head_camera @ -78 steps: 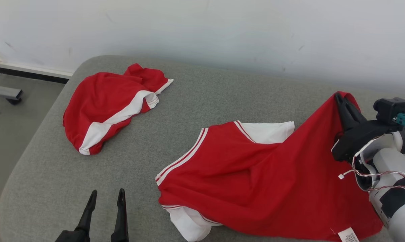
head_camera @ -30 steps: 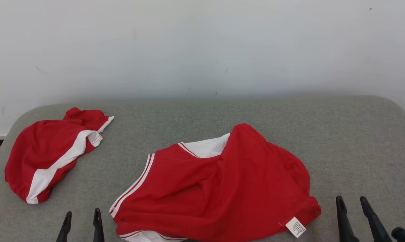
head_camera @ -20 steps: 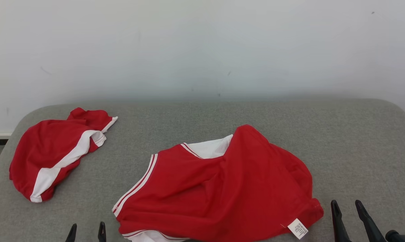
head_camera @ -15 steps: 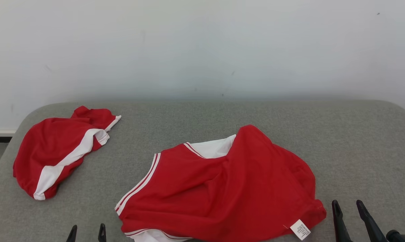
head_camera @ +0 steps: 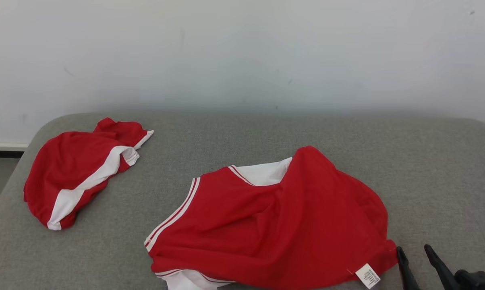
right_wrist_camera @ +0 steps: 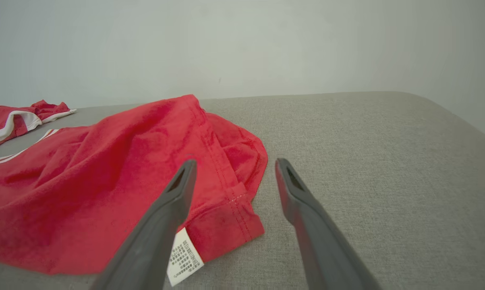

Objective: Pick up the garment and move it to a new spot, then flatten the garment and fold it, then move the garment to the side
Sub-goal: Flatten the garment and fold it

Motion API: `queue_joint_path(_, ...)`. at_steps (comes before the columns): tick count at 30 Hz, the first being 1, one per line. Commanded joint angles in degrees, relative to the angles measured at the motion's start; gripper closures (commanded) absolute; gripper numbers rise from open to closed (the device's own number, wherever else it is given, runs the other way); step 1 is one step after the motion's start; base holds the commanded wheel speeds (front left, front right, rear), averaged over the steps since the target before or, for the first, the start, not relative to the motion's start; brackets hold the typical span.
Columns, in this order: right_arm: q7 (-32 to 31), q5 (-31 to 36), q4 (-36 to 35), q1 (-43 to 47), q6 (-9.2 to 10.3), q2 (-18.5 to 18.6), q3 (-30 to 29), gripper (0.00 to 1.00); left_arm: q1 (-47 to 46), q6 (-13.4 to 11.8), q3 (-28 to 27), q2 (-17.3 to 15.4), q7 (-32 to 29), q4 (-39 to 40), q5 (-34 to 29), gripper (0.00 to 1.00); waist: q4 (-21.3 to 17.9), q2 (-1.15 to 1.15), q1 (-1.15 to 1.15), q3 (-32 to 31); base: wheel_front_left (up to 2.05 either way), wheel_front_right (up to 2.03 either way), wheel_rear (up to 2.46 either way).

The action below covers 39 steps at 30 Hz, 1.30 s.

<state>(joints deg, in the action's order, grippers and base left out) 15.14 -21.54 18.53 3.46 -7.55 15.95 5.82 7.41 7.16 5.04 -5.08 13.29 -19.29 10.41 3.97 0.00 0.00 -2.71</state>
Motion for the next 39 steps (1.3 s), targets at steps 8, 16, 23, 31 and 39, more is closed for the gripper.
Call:
queue_joint_path(8,-0.01,-2.59,10.06,-6.78,0.13,3.55,5.17,0.00,-4.11,0.29,7.95,-1.81,-0.22,-8.51,5.79,0.00,0.83,0.00,0.00,1.73,0.00,0.00,0.00)
queue_joint_path(16,0.00,-5.40,16.71,-11.37,0.13,4.26,10.14,0.00,-9.42,0.30,13.45,-2.01,0.99,-15.61,10.64,0.00,0.91,0.00,0.00,2.68,0.00,0.00,0.00)
queue_joint_path(23,0.00,-7.25,19.47,-14.02,0.13,4.44,13.79,0.00,-12.88,0.30,15.98,-2.29,1.80,-19.30,14.47,0.00,0.40,0.00,0.00,3.05,0.00,0.00,0.00)
queue_joint_path(31,0.00,-9.45,20.86,-15.92,0.13,4.90,17.09,0.73,-15.91,0.30,18.06,-1.87,1.90,-21.85,17.63,0.25,0.35,0.00,0.00,3.32,0.00,0.00,0.00)
queue_joint_path(39,0.00,-10.66,19.84,-15.03,0.13,4.80,17.16,1.00,-16.97,0.31,17.23,-0.67,1.93,-21.88,21.81,1.00,0.80,0.00,0.00,3.13,0.00,0.00,0.00)
